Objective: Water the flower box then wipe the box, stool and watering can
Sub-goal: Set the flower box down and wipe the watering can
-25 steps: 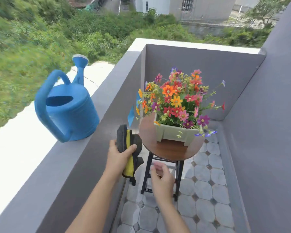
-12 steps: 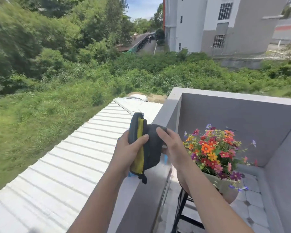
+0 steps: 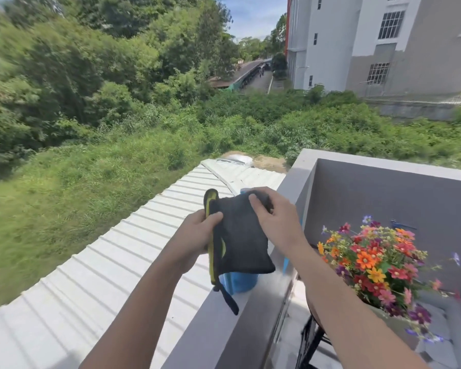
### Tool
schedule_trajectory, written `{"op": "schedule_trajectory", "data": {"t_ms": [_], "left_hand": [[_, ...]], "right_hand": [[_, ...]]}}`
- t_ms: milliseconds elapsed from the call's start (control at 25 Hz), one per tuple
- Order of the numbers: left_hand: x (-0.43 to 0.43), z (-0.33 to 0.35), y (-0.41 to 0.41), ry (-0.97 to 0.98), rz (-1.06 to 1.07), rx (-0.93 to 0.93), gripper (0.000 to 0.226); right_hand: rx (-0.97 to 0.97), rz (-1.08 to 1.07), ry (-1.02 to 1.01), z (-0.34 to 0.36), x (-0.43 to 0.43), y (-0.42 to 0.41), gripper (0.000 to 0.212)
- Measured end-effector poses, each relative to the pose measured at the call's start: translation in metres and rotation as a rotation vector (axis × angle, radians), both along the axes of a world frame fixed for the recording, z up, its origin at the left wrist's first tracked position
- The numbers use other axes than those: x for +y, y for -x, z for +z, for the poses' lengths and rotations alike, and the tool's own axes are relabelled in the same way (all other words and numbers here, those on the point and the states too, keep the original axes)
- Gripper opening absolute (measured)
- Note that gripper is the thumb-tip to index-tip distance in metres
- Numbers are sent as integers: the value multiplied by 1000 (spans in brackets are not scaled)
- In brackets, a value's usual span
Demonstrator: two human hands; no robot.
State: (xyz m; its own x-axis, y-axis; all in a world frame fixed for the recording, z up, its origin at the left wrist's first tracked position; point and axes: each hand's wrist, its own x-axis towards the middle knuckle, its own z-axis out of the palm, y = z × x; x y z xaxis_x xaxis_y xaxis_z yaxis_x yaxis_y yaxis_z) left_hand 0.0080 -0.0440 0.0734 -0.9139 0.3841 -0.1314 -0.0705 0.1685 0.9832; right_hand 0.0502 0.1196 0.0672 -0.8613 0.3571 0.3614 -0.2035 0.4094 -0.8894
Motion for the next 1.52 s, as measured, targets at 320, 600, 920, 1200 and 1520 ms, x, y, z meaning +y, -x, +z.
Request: {"op": "schedule_trajectory", "data": {"t_ms": [320,600,920,1200,1520], "left_hand": [[8,-53,74,355,269,-17,19],[3,-100,73,495,244,129,40],[47,-77,43,986,129,395,59],[59,-92,43,1057,155,350,33],[93,0,11,875,-4,659,38]], "right_hand": [[-443,-92,-54,-68,23,48,36],[-466,53,85,-119,30,52,24],[-477,38,-315,-160,27,34,48],[-560,48,-305,-174,1,28,57],[-188,-220,134,-116,11,-2,55]]}}
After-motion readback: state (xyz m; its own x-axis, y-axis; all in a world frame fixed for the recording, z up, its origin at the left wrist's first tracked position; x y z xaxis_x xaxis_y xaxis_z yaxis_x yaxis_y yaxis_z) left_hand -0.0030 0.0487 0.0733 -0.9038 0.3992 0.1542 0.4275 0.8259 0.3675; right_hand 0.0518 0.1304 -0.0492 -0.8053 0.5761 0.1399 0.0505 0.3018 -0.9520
